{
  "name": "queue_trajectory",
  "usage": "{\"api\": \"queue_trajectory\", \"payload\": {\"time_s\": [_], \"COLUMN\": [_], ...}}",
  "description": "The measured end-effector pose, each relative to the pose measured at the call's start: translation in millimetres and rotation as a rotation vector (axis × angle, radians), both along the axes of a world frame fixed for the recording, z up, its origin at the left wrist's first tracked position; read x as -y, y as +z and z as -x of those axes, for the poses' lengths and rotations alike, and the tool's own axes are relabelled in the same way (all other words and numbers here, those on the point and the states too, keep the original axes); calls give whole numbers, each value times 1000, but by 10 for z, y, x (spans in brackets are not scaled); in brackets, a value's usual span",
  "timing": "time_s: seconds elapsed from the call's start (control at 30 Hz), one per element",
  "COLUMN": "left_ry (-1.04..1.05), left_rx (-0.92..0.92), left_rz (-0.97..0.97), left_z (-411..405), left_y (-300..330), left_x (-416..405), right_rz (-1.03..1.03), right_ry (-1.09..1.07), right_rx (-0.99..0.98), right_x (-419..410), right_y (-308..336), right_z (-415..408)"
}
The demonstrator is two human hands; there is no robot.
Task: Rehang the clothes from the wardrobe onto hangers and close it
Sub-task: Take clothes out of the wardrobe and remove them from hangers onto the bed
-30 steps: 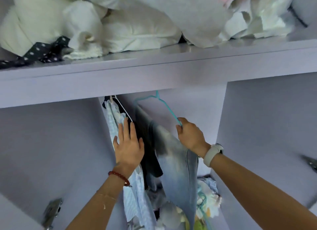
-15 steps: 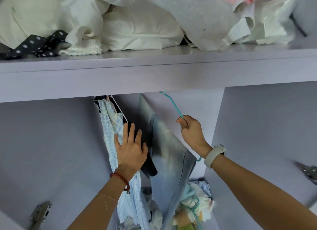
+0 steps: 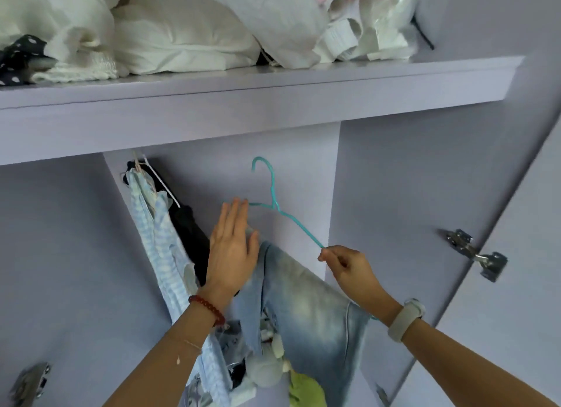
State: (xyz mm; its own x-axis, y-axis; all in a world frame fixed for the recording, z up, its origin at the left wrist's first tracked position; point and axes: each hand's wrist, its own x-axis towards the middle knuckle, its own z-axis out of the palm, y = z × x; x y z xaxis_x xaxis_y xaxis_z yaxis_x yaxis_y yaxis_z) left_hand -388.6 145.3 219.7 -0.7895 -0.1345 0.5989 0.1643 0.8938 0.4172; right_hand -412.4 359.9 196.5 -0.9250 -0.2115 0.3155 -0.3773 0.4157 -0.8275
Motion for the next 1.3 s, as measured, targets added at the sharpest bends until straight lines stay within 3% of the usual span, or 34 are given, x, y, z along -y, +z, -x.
{"api": "queue_trajectory", "payload": {"time_s": [0.17,0.33,0.5,0.63,0.9,1.13,1.3], "left_ry": [-262,-680,-987,-1272,-1552,-1572,-1745], "left_rx": [235,563,588,647,740,756,863], "left_rz": [75,-37,-76,-63,-103,30,139], "left_z": [-69,-379,-900,-1404,-2303,-2802,-3156], "left_y": [-254,-528,-677,-623,-439,-669,-742], "left_x": [-497,-1212,-2161,-2951,-4381,-5536,-6150], "right_rz": [-228,-403,-528,-515,-464,-452,-385], "right_ry": [-82,-273,-677,-962,-1418,-1313,-1240], "right_rx": [58,145,166,105,109,431,366], "right_x": [-768,-1607,-2351,-2856,-3576,-3997,-4350], "right_y": [-218,-298,-376,-414,-486,-571,-625], "right_z": [-657,-1485,-2445,-3216,-4503,-5432,-5382]}}
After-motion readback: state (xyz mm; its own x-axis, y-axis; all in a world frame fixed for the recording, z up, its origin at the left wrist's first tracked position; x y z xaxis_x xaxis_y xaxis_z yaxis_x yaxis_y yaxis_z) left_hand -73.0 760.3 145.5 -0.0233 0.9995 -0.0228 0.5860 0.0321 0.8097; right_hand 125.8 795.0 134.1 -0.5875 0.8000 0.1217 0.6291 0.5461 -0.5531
